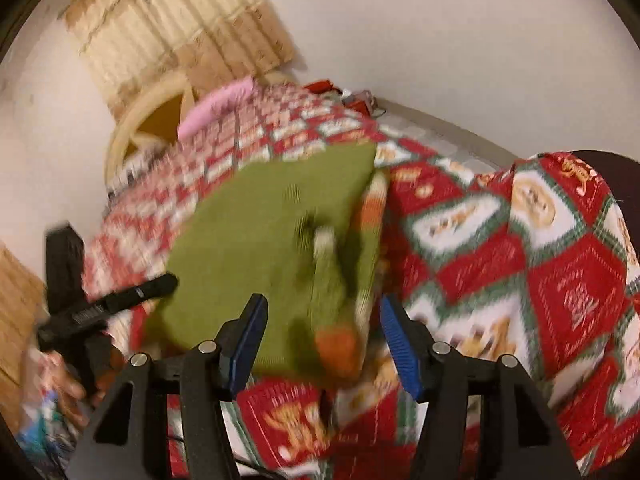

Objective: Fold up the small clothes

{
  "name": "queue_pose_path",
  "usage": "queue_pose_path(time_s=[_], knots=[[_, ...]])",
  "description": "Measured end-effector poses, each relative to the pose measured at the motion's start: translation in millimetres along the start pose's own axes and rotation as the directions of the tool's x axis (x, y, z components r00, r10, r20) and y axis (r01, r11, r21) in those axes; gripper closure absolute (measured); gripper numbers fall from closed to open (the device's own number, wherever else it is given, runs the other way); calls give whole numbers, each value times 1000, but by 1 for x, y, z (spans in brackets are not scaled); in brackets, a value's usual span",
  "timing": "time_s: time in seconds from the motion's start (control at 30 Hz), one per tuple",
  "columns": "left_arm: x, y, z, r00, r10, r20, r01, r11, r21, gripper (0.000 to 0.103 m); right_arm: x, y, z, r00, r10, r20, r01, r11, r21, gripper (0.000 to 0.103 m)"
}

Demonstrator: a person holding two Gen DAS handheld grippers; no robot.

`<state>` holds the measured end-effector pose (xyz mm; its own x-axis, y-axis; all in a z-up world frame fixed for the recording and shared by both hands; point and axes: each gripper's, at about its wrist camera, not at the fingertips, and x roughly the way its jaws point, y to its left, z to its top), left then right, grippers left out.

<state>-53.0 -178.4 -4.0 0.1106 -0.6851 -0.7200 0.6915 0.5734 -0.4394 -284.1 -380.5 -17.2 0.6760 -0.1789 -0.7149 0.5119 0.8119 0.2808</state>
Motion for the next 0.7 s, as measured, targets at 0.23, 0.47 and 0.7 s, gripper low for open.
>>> queue_pose_path(time_s=[0.23, 0.47, 0.7], knots=[[4, -24, -12, 995, 94, 15, -95, 993, 71, 22, 30, 7, -15, 997, 15, -77, -11, 999, 43, 49], [-12, -47, -10, 991, 134, -24, -130, 985, 113, 68, 19, 14, -10, 991, 91, -101, -76, 987, 142, 74], [-31, -49, -11, 970, 245, -3, -242, 959, 149, 68, -6, 3, -14, 980, 179, -83, -158, 964, 215, 78]])
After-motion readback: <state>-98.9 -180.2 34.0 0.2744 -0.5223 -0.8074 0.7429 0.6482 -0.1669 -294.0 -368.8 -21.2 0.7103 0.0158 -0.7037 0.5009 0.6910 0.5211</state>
